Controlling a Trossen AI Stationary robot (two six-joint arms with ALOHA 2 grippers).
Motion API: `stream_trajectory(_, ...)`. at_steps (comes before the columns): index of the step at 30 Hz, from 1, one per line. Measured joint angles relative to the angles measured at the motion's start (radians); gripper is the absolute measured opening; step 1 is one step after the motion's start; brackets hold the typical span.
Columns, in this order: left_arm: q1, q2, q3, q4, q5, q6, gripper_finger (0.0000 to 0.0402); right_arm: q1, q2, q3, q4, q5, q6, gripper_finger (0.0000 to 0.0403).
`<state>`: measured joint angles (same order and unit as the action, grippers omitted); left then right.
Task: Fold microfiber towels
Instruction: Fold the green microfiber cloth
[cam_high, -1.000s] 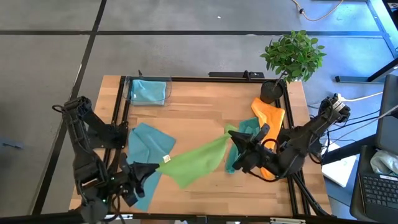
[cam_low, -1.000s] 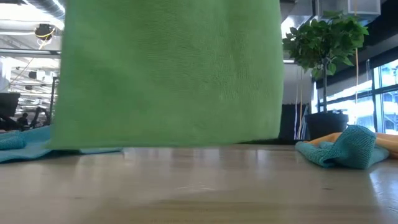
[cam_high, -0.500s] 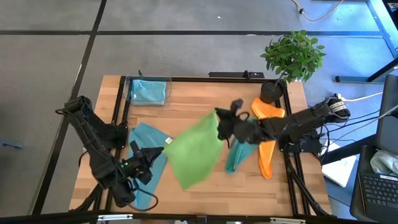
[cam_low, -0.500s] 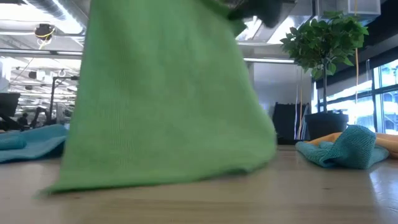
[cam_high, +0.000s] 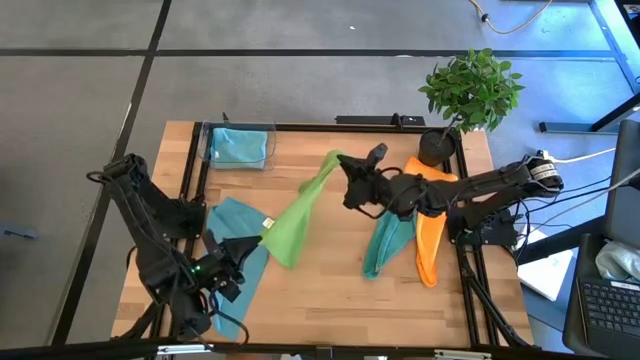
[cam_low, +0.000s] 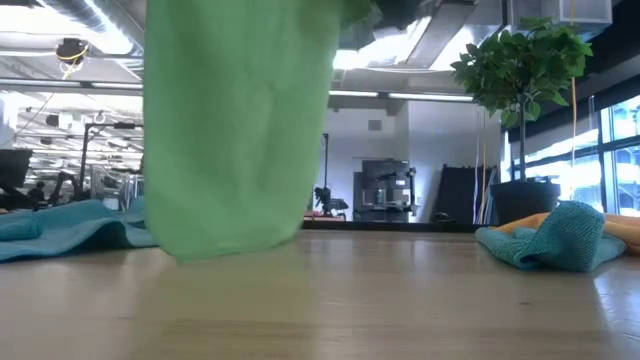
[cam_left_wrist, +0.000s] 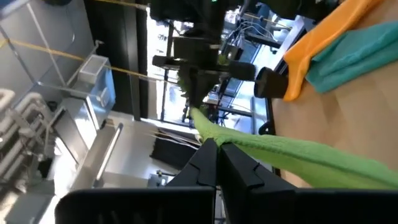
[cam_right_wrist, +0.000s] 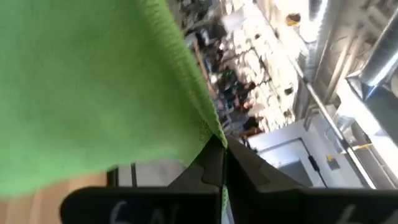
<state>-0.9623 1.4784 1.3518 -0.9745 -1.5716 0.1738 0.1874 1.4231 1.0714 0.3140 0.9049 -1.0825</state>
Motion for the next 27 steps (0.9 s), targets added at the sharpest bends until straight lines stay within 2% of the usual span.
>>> stream_trajectory(3, 0.001, -0.001, 0.022, 0.024, 0.003, -0.011, 0.0000, 0.044, 0.000, 0.000, -0.153, 0.043, 0.055, 0.0013)
stream_trajectory(6, -0.004, -0.002, 0.032, 0.129, 0.011, 0.063, 0.0000, 0.091, 0.001, -0.002, -0.258, 0.057, 0.072, 0.0008)
stream_trajectory(8, -0.012, -0.002, 0.039, 0.231, 0.011, 0.164, 0.0000, 0.118, 0.002, -0.002, -0.227, 0.128, 0.039, 0.0006)
stream_trajectory(11, -0.022, -0.002, 0.040, 0.410, 0.011, 0.338, 0.0000, 0.155, -0.007, -0.002, -0.090, 0.228, -0.084, 0.0006)
stream_trajectory(15, -0.047, -0.002, 0.040, 0.584, 0.012, 0.506, 0.0000, 0.228, -0.043, -0.001, -0.006, 0.201, -0.198, 0.0010)
stream_trajectory(18, -0.065, -0.002, 0.040, 0.646, 0.012, 0.559, 0.0000, 0.288, -0.072, -0.001, -0.013, 0.143, -0.221, 0.0010)
stream_trajectory(20, -0.073, -0.002, 0.040, 0.675, 0.015, 0.576, 0.0000, 0.325, -0.088, -0.001, -0.012, 0.144, -0.220, 0.0011)
stream_trajectory(27, -0.102, -0.002, 0.040, 0.707, 0.052, 0.576, 0.0000, 0.453, -0.105, -0.001, -0.001, 0.237, -0.222, 0.0011)
